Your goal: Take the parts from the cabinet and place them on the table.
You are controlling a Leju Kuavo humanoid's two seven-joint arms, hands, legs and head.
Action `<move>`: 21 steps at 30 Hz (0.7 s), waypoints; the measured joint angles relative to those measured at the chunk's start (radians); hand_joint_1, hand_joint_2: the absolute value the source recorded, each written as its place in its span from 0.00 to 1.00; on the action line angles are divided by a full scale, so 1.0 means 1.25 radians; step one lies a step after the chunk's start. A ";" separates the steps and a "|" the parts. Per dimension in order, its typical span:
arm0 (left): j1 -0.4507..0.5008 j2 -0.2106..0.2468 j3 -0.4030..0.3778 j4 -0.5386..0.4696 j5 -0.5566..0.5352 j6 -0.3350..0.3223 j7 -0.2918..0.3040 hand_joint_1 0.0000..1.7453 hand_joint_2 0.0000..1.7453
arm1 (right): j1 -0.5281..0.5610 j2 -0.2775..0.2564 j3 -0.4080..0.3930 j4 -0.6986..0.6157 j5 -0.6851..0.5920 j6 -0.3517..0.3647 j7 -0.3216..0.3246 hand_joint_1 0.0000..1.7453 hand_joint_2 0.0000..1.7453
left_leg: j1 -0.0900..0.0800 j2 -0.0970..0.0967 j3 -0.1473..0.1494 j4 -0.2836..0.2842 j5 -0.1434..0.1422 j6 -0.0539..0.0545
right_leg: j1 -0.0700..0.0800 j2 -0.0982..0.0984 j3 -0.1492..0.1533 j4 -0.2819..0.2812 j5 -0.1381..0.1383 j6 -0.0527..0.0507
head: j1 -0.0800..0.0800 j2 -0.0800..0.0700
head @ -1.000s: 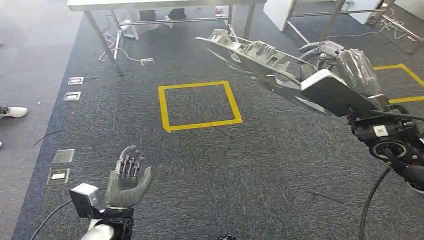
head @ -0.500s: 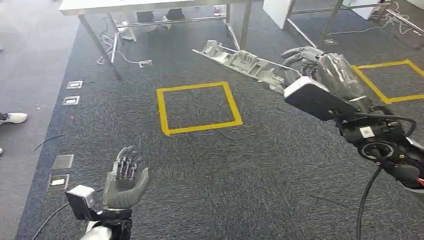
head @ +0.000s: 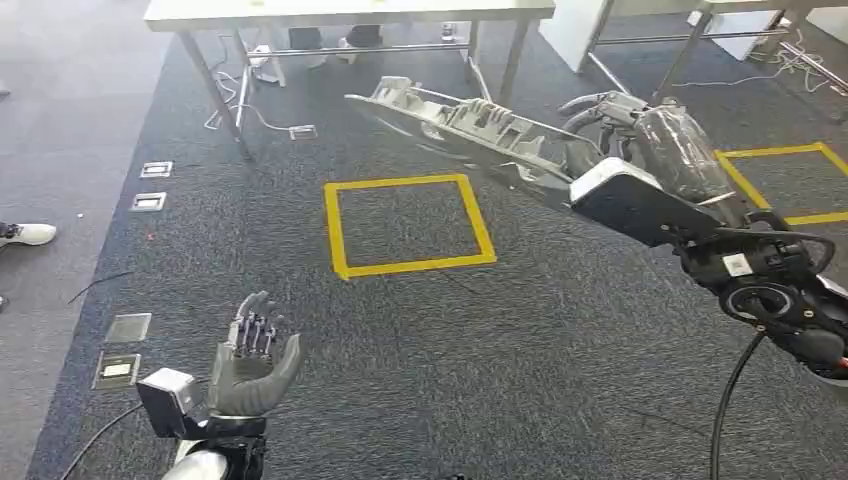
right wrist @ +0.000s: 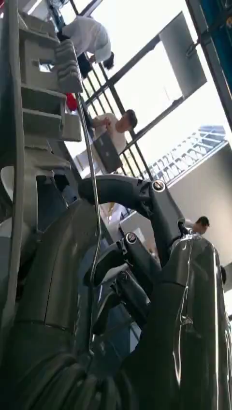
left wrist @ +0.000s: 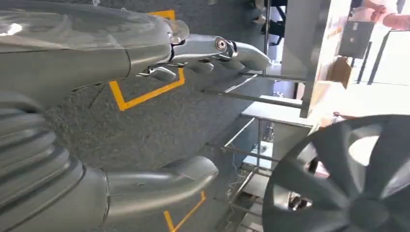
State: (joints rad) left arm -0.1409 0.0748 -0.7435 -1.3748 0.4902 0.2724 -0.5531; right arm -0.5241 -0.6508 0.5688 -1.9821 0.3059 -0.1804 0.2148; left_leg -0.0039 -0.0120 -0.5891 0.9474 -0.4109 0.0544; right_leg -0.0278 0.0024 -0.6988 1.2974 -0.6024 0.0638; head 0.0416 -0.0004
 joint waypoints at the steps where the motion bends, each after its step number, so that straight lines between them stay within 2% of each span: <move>1: 0.002 0.000 0.000 0.000 0.000 0.000 0.000 0.00 1.00 | 0.000 0.000 0.002 0.002 -0.003 0.000 -0.001 1.00 1.00 | 0.000 -0.002 0.008 0.001 -0.006 0.000 | 0.000 0.000 -0.009 -0.006 0.024 -0.001 | 0.002 0.000; 2: 0.002 0.000 0.000 0.000 0.000 0.001 0.000 0.00 1.00 | -0.001 0.000 0.004 0.002 -0.004 0.000 -0.001 1.00 1.00 | 0.000 -0.004 0.017 0.002 -0.012 -0.001 | 0.000 0.000 0.002 -0.049 0.064 -0.003 | 0.005 0.000; 4: 0.001 0.000 0.000 0.000 -0.001 0.001 0.000 0.00 1.00 | -0.003 0.000 0.006 0.003 -0.005 0.000 -0.002 1.00 1.00 | 0.000 -0.008 0.036 0.004 -0.027 -0.005 | 0.000 0.000 0.056 -0.198 0.163 -0.009 | 0.012 0.000; 5: 0.002 0.000 0.000 0.000 -0.001 0.002 0.000 0.00 1.00 | -0.004 0.000 0.007 0.004 -0.006 -0.001 -0.002 1.00 1.00 | -0.001 -0.008 0.038 0.004 -0.034 -0.009 | 0.001 0.000 0.074 -0.233 0.168 -0.011 | 0.014 0.000; 6: 0.001 0.000 0.000 -0.001 -0.001 0.002 0.000 0.00 1.00 | -0.010 0.001 0.009 0.006 -0.006 -0.002 -0.003 1.00 1.00 | -0.006 -0.010 0.036 0.012 -0.036 -0.013 | 0.008 0.000 0.082 -0.246 0.165 -0.013 | 0.013 0.000; 7: 0.001 0.000 0.000 -0.001 -0.001 0.003 0.000 0.00 1.00 | -0.018 0.001 0.010 0.007 -0.006 -0.002 -0.004 1.00 1.00 | -0.006 -0.010 0.029 0.013 -0.035 -0.015 | 0.007 -0.001 0.092 -0.263 0.148 -0.020 | 0.016 0.000; 8: 0.002 0.000 0.000 -0.001 -0.001 0.004 0.000 0.00 1.00 | -0.019 0.001 0.011 0.008 -0.006 -0.005 -0.005 1.00 1.00 | -0.006 -0.010 0.027 0.009 -0.033 -0.017 | 0.008 0.000 0.089 -0.261 0.149 -0.021 | 0.013 0.000; 9: 0.002 0.000 0.000 -0.001 -0.001 0.004 0.000 0.00 1.00 | -0.019 0.001 0.012 0.009 -0.006 -0.005 -0.006 1.00 1.00 | -0.007 -0.010 0.029 0.009 -0.035 -0.019 | 0.006 0.000 0.089 -0.263 0.148 -0.022 | 0.010 0.000; 10: 0.001 0.001 0.001 -0.002 -0.001 0.005 -0.001 0.00 1.00 | -0.019 0.001 0.013 0.009 -0.007 -0.005 -0.006 1.00 1.00 | -0.010 -0.009 0.029 0.014 -0.044 -0.025 | -0.002 -0.001 0.098 -0.268 0.146 -0.026 | 0.009 0.000; 11: 0.001 0.001 0.001 -0.003 -0.001 0.005 -0.002 0.00 1.00 | -0.020 0.001 0.013 0.009 -0.008 -0.005 -0.007 1.00 1.00 | -0.007 -0.005 0.021 0.038 -0.053 -0.033 | -0.003 -0.001 0.103 -0.270 0.144 -0.030 | 0.005 0.000; 12: 0.000 0.001 0.001 -0.003 -0.001 0.007 -0.002 0.00 1.00 | -0.021 0.001 0.015 0.010 -0.008 -0.006 -0.007 1.00 1.00 | -0.005 -0.002 -0.010 0.093 -0.076 -0.039 | -0.003 -0.003 0.106 -0.271 0.141 -0.034 | -0.003 0.000; 14: 0.003 0.002 0.001 -0.003 -0.001 0.009 -0.002 0.00 1.00 | -0.021 0.002 0.019 0.012 -0.008 -0.006 -0.007 1.00 1.00 | 0.000 0.002 -0.098 0.239 -0.127 -0.047 | -0.003 -0.003 0.110 -0.271 0.134 -0.038 | -0.012 0.000; 15: 0.005 0.002 0.001 -0.003 -0.001 0.009 -0.002 0.00 1.00 | -0.021 0.002 0.020 0.014 -0.008 -0.007 -0.007 1.00 1.00 | 0.002 0.002 -0.130 0.284 -0.131 -0.049 | -0.003 -0.002 0.112 -0.271 0.131 -0.038 | -0.015 0.000; 16: 0.006 0.003 0.001 -0.003 -0.001 0.009 -0.002 0.00 1.00 | -0.021 0.002 0.022 0.016 -0.008 -0.007 -0.007 1.00 1.00 | 0.003 0.003 -0.145 0.289 -0.116 -0.049 | -0.003 -0.002 0.118 -0.271 0.127 -0.038 | -0.017 0.000; 17: 0.006 0.004 0.001 -0.003 -0.001 0.010 -0.002 0.00 1.00 | -0.021 0.003 0.023 0.017 -0.009 -0.007 -0.007 1.00 1.00 | 0.004 0.003 -0.139 0.255 -0.079 -0.048 | -0.004 -0.001 0.126 -0.271 0.120 -0.036 | -0.019 0.000; 18: 0.006 0.005 0.001 -0.004 -0.001 0.010 -0.002 0.00 1.00 | -0.021 0.003 0.024 0.018 -0.010 -0.007 -0.007 1.00 1.00 | 0.005 0.003 -0.113 0.189 -0.030 -0.046 | -0.004 0.000 0.136 -0.271 0.114 -0.034 | -0.021 0.000; 19: 0.006 0.005 0.001 -0.004 -0.001 0.010 -0.002 0.00 1.00 | -0.021 0.004 0.024 0.018 -0.010 -0.007 -0.007 1.00 1.00 | 0.006 0.003 -0.093 0.139 -0.001 -0.044 | -0.004 0.000 0.143 -0.271 0.109 -0.033 | -0.022 0.000; 21: 0.006 0.005 0.001 -0.004 -0.001 0.010 -0.002 0.00 1.00 | -0.021 0.004 0.024 0.018 -0.010 -0.007 -0.007 1.00 1.00 | 0.006 0.003 -0.093 0.139 -0.001 -0.044 | -0.004 0.000 0.143 -0.271 0.109 -0.033 | -0.022 0.000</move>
State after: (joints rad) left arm -0.1339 0.0813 -0.7423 -1.3794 0.4894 0.2850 -0.5558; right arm -0.5507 -0.6458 0.5985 -1.9596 0.2934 -0.1896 0.2056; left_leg 0.0034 -0.0084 -0.7057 1.1216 -0.4120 -0.0001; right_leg -0.0332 0.0027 -0.5198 0.9585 -0.4657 0.0225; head 0.0137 -0.0004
